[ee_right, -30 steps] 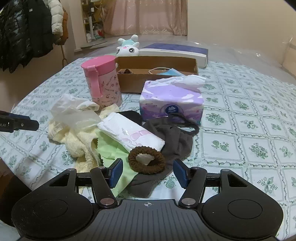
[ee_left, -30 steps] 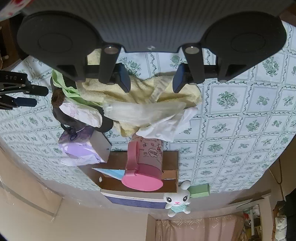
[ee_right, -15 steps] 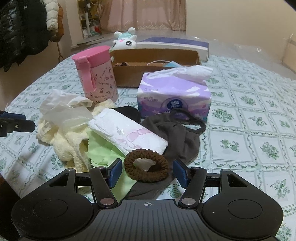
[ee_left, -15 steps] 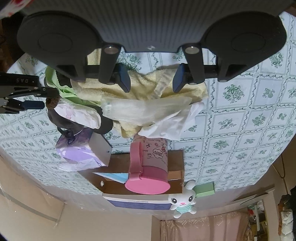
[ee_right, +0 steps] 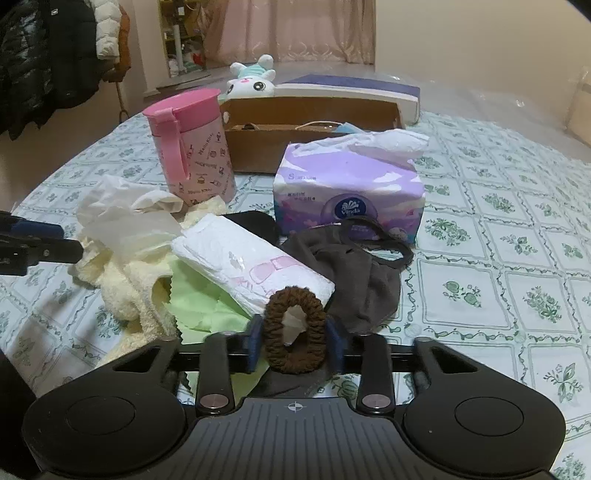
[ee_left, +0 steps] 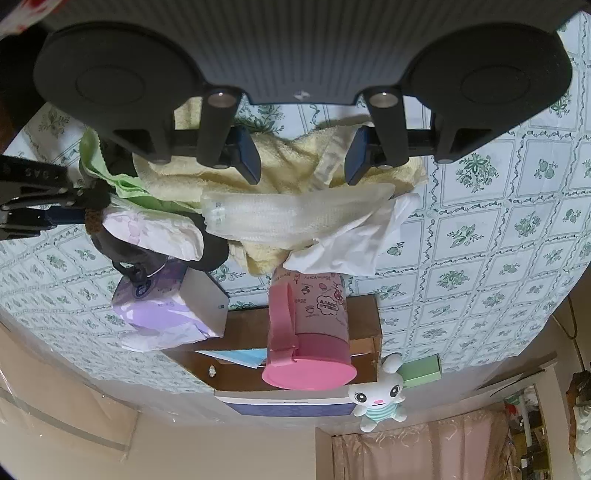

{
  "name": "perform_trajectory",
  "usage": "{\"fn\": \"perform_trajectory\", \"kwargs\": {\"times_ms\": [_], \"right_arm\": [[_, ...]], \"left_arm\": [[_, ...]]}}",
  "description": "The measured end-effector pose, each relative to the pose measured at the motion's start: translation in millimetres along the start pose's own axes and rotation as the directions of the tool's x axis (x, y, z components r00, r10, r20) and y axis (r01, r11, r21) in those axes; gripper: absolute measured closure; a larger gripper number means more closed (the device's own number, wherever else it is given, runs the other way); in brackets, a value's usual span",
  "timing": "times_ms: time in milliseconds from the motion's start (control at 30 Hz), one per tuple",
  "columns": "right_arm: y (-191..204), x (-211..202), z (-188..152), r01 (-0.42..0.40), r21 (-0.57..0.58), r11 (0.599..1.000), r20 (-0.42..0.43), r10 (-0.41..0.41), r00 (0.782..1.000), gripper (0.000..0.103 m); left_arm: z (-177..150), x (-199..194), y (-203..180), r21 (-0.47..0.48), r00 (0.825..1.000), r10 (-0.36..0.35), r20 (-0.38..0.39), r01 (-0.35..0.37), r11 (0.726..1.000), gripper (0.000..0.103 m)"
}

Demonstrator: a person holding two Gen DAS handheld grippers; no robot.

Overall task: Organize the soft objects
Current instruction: 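Grasp the brown hair tie with the right gripper, then grasp the clear plastic bag with the left gripper while the right gripper holds the hair tie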

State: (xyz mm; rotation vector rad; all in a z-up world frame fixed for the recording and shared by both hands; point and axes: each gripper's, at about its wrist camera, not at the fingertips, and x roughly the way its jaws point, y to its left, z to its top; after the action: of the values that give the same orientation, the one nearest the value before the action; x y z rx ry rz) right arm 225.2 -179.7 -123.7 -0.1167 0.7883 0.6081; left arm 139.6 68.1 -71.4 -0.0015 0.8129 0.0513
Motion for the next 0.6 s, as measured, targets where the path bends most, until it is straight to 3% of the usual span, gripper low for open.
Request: {"fn": "perform_trajectory", "kwargs": {"times_ms": [67, 300, 600], "right_arm": [[-1.0, -4.7, 1.1, -0.005, -0.004, 1.0, 0.002, 0.005, 1.0, 0.084], [-11.5, -22.9, 6.1, 0.006, 0.033, 0.999, 0.033, -0.007, 0.999, 0.084], [-29.9, -27.3, 9.7, -0.002, 0.128, 0.992, 0.033, -0.002, 0.999, 0.084]], "left_arm": [[0.1, 1.5, -0.9, 0.01, 1.0, 0.0, 0.003, 0.0, 1.0, 0.056], [-1.2, 12.2, -8.1, 0.139, 0.998, 0.048, 0.032, -0.052, 0.989, 0.056], [-6.7, 32.6, -27.0, 0.364, 0.991, 0.089, 0.1, -0.12, 0.924, 0.057]]}}
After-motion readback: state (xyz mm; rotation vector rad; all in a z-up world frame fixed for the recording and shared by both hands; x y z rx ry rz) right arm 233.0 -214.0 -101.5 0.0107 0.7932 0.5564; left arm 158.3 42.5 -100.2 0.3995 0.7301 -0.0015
